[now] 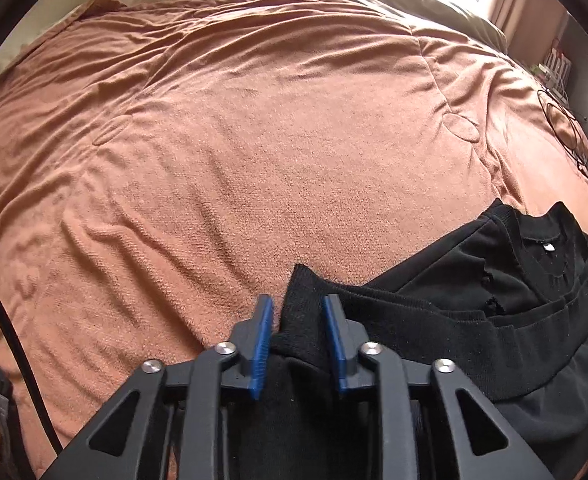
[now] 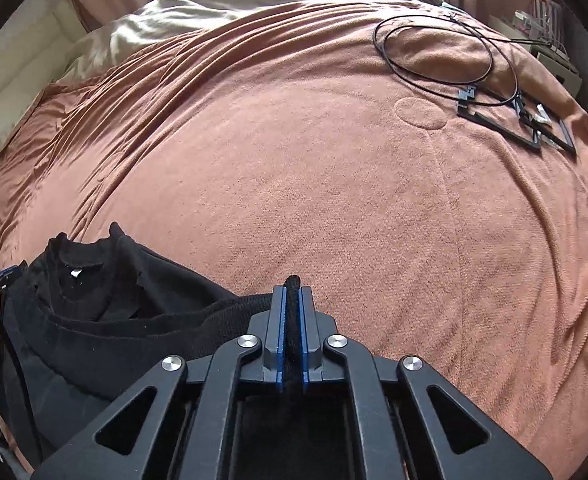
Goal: Fold small clothes
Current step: 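Grasp the ribbed band with both grippers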
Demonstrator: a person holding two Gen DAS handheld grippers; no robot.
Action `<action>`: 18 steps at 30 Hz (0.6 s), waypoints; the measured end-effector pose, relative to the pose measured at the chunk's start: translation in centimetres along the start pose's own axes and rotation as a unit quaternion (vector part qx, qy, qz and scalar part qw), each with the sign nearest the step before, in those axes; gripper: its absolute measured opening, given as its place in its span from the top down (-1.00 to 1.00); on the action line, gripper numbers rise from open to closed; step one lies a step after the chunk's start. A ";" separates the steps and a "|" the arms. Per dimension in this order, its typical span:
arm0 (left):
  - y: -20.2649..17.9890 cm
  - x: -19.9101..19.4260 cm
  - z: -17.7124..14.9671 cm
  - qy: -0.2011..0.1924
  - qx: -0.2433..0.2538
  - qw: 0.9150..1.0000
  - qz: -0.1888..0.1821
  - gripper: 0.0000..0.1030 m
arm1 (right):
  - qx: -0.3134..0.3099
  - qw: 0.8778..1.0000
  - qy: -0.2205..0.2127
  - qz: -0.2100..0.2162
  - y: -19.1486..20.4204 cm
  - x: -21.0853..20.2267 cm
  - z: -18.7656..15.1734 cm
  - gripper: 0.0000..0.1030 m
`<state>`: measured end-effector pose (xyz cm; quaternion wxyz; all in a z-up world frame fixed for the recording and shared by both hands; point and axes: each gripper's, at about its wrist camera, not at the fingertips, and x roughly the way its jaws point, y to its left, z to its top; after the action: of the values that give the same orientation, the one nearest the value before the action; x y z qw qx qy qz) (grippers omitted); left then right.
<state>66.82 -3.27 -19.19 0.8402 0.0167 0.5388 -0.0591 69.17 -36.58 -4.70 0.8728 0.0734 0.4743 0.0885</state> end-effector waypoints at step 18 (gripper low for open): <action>1.6 -8.3 0.8 -0.115 -0.018 0.993 0.027 0.93 | 0.014 0.993 -0.107 -0.041 0.5 -7.9 -2.0 1.00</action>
<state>64.34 -1.04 -11.34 0.8979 0.0098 0.4393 -0.0281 63.20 -37.77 0.78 0.9202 0.0754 0.3822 0.0376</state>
